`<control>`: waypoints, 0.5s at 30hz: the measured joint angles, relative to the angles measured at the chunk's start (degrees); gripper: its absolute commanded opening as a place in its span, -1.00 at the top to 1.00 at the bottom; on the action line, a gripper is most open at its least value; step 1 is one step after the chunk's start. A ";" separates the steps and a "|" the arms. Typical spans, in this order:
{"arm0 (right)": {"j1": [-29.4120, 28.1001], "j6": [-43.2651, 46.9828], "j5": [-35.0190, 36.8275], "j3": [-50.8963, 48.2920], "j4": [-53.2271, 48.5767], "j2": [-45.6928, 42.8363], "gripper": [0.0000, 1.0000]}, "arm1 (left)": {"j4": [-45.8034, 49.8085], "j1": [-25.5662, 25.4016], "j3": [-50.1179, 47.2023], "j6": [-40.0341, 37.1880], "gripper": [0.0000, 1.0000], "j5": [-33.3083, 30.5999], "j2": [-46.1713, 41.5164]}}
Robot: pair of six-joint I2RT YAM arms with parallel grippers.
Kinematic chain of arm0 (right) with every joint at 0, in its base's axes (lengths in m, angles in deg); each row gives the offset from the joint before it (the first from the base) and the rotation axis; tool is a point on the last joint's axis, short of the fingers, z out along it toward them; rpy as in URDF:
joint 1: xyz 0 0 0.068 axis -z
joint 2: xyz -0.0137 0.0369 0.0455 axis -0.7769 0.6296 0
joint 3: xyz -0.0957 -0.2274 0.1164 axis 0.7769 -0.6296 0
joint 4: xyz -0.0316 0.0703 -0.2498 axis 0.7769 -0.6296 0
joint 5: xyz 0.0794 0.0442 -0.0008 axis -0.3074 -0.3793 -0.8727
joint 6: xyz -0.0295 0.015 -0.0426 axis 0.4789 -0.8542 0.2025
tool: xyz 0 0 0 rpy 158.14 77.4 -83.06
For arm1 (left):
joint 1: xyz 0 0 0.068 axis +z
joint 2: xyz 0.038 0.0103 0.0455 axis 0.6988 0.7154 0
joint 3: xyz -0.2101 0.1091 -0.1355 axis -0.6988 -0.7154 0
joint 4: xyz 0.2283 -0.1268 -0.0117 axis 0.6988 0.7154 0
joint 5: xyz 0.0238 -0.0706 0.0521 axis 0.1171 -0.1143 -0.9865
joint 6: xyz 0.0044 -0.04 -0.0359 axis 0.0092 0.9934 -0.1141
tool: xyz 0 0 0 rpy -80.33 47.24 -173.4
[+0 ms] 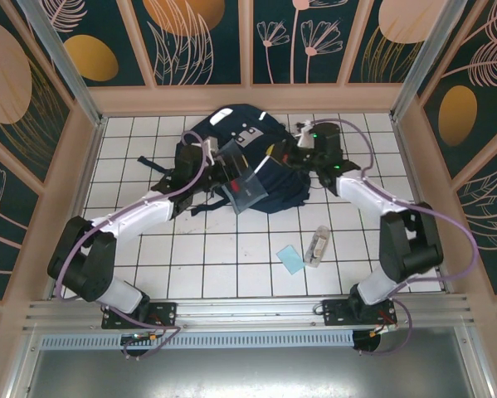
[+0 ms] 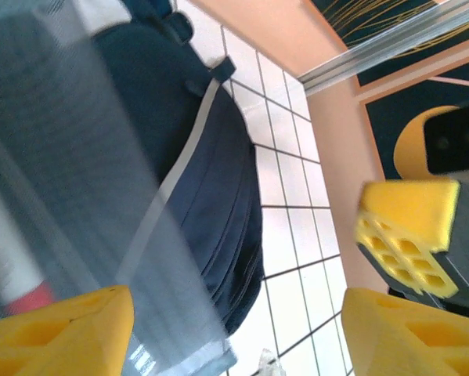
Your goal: Pack the student bag
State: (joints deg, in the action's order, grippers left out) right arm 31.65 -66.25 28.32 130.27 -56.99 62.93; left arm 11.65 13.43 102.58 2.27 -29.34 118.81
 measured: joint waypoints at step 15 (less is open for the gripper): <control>-5.05 12.85 3.34 0.42 -10.84 1.92 0.43 | 8.92 -0.22 2.49 -3.41 -0.50 -9.62 2.80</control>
State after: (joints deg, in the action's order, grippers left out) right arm 26.60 -53.40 31.67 130.69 -67.83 64.85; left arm 20.57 13.21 105.08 -1.14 -38.96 121.61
